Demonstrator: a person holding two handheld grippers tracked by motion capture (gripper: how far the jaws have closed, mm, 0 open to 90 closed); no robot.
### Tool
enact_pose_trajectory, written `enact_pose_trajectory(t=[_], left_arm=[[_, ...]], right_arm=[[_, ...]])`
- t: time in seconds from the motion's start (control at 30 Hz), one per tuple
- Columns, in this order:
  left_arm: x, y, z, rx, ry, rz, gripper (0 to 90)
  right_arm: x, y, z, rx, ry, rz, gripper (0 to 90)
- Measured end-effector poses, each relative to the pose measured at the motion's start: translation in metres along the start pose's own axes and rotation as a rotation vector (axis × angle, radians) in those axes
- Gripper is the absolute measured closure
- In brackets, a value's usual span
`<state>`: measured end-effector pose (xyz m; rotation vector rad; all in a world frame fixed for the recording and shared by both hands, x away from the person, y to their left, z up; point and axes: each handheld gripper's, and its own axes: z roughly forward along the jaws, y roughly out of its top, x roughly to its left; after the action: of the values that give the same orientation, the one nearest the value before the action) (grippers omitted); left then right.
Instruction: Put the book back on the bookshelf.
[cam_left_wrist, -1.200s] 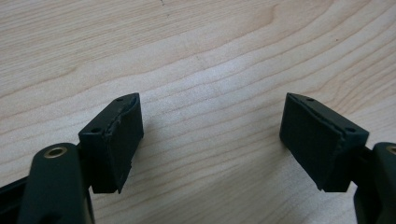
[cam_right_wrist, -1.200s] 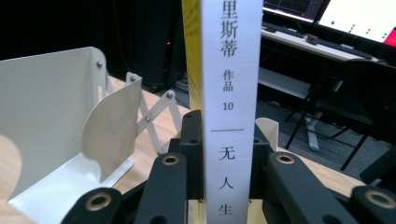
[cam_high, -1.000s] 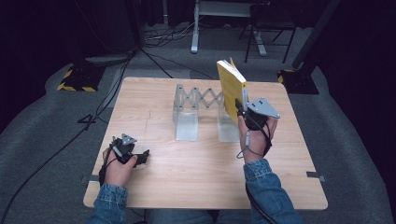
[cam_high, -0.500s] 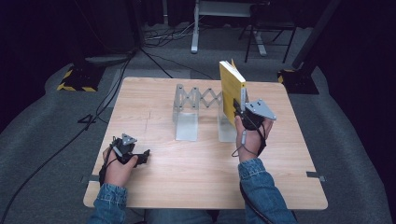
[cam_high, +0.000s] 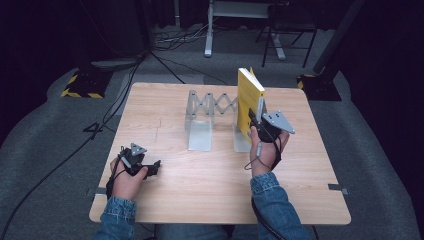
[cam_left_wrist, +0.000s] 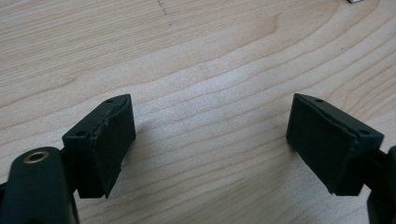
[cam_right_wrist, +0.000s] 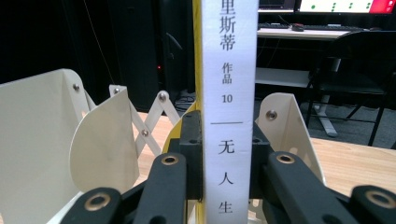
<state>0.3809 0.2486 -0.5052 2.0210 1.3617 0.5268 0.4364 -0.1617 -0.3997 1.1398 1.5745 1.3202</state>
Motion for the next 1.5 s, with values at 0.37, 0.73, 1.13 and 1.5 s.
enact_pose_trajectory(t=[0.37, 0.73, 1.13, 1.5], left_arm=[[-0.001, 0.001, 0.000, 0.004, -0.006, 0.003, 16.0], [-0.003, 0.001, 0.001, 0.000, -0.004, 0.002, 16.0], [-0.004, 0.001, 0.001, 0.002, -0.009, 0.010, 16.0], [-0.004, 0.001, 0.001, 0.003, -0.011, 0.009, 16.0]], right_arm=[[0.008, -0.017, 0.003, 0.009, -0.021, -0.029, 75.4], [0.018, -0.034, 0.006, 0.038, 0.003, -0.045, 71.3], [0.028, -0.050, 0.010, 0.087, 0.037, -0.068, 66.9], [0.023, -0.047, 0.013, 0.111, 0.034, -0.102, 66.2]])
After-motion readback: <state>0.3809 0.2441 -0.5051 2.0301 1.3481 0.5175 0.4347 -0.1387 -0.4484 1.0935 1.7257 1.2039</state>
